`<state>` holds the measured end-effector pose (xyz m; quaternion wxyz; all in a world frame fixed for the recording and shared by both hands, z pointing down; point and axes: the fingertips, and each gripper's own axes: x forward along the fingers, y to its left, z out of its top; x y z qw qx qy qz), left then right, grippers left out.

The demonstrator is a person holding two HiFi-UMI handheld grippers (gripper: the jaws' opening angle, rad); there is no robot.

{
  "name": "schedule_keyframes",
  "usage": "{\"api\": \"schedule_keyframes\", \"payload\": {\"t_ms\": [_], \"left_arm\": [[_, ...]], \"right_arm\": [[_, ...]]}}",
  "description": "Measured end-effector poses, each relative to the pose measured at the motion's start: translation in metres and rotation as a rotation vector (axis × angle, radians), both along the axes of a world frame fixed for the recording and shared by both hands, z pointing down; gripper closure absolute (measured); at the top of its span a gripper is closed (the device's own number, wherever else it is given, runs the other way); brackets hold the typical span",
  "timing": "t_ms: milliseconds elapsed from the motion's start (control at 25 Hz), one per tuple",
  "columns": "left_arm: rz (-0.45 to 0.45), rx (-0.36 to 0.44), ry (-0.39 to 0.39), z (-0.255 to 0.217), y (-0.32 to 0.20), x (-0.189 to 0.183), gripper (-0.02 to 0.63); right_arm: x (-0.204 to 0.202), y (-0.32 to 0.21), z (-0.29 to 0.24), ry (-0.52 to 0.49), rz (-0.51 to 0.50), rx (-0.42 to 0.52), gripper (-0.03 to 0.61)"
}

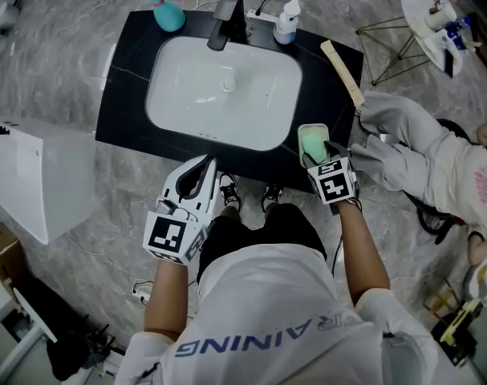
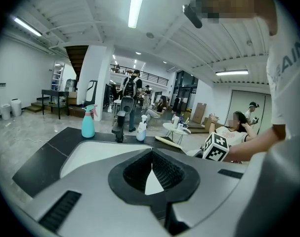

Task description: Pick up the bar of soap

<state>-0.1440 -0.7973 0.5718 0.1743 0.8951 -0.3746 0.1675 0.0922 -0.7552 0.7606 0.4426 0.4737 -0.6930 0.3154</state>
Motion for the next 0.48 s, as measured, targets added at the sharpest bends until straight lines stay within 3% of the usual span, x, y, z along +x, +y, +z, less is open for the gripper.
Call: {"api": "schedule_keyframes", "payload": {"t_ms": [480], "left_arm": [[-0.002,-0.02,0.006,0.004,0.0,0.002,0.611]], "right_arm": [[0.003,-0.002,0.016,0.068,-0.034,-0.051,0.331]]}}
